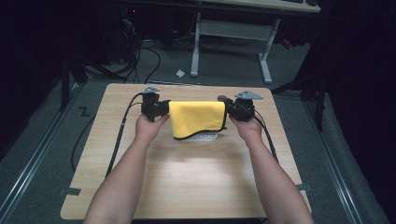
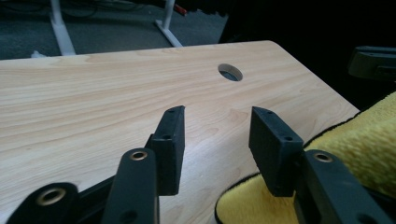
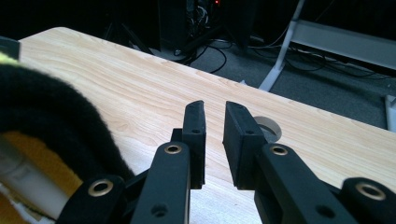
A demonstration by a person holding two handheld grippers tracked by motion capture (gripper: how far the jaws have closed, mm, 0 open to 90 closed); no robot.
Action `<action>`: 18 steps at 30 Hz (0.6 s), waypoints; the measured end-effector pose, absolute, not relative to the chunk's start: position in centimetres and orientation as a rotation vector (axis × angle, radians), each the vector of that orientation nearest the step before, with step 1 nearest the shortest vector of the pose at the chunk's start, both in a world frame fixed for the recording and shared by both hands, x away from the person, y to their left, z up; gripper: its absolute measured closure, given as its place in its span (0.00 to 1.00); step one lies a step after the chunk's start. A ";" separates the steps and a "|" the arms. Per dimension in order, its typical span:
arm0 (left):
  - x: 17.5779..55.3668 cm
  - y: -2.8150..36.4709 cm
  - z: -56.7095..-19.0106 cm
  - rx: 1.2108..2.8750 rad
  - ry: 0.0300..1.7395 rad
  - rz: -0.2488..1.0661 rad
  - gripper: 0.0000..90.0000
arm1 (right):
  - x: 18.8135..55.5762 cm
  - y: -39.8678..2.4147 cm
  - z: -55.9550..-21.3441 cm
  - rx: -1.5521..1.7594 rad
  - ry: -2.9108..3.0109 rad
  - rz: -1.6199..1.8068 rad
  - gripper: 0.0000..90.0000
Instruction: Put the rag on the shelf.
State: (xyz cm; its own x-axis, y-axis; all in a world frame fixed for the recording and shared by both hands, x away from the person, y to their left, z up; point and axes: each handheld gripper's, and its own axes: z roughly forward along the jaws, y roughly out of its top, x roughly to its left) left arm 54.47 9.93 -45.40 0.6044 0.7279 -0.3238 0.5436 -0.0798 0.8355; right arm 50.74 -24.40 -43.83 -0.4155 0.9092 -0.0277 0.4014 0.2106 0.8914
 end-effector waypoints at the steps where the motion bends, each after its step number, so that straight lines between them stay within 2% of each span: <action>1: 54.4 10.2 -45.4 1.746 1.048 0.219 0.61 | 50.7 -24.5 -43.8 1.206 1.919 1.152 0.88; 6: 54.0 11.4 -45.6 1.746 1.072 0.249 0.61 | 50.6 -24.9 -43.5 1.209 1.909 1.142 0.87; 16: 52.0 13.5 -45.8 1.735 1.094 0.335 0.58 | 49.6 -25.4 -43.7 1.222 1.895 1.121 0.75; 18: 51.6 14.0 -45.8 1.746 1.089 0.353 0.58 | 49.4 -25.6 -43.8 1.239 1.905 1.118 0.69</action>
